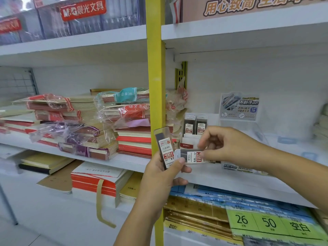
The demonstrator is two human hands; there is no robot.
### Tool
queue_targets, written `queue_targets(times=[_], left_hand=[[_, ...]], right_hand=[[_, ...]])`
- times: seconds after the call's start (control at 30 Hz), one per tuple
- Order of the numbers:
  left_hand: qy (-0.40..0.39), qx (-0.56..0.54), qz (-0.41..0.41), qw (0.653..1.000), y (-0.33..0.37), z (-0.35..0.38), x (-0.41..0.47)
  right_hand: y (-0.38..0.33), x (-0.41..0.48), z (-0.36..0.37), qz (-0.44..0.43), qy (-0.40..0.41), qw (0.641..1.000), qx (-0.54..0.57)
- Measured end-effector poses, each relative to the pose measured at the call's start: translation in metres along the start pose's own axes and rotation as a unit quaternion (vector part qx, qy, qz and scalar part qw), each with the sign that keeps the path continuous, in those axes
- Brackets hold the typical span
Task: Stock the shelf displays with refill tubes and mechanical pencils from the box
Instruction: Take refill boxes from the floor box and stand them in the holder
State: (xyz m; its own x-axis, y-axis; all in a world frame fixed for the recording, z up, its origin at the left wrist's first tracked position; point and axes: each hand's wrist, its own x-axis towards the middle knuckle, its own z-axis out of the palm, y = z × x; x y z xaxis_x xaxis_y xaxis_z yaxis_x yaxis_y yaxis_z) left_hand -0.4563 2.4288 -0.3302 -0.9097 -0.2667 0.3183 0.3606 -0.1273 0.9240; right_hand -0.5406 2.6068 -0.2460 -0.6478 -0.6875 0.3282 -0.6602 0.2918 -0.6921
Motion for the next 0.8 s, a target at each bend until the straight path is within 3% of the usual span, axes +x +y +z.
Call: queue_targets(times=[0.1,0.17,0.33,0.47,0.8], left_hand=[[-0.003,0.026,0.008,1.000,0.002,0.003,0.001],[-0.009,0.029,0.007,1.000,0.004,0.003,0.001],[-0.015,0.037,-0.031,0.999,0.005,0.004,0.002],[-0.014,0.046,-0.030,0.998,0.005,0.005,0.004],[-0.001,0.033,-0.010,0.999,0.003,0.001,0.007]], right_hand=[[-0.004,0.002,-0.001,-0.013,-0.054,0.998,-0.017],[-0.004,0.006,-0.007,-0.015,-0.032,0.999,-0.002],[0.000,0.031,-0.033,-0.039,0.203,0.977,0.051],[0.009,0.056,-0.043,-0.072,0.295,0.945,-0.122],[0.035,0.089,-0.037,-0.031,0.200,0.926,-0.319]])
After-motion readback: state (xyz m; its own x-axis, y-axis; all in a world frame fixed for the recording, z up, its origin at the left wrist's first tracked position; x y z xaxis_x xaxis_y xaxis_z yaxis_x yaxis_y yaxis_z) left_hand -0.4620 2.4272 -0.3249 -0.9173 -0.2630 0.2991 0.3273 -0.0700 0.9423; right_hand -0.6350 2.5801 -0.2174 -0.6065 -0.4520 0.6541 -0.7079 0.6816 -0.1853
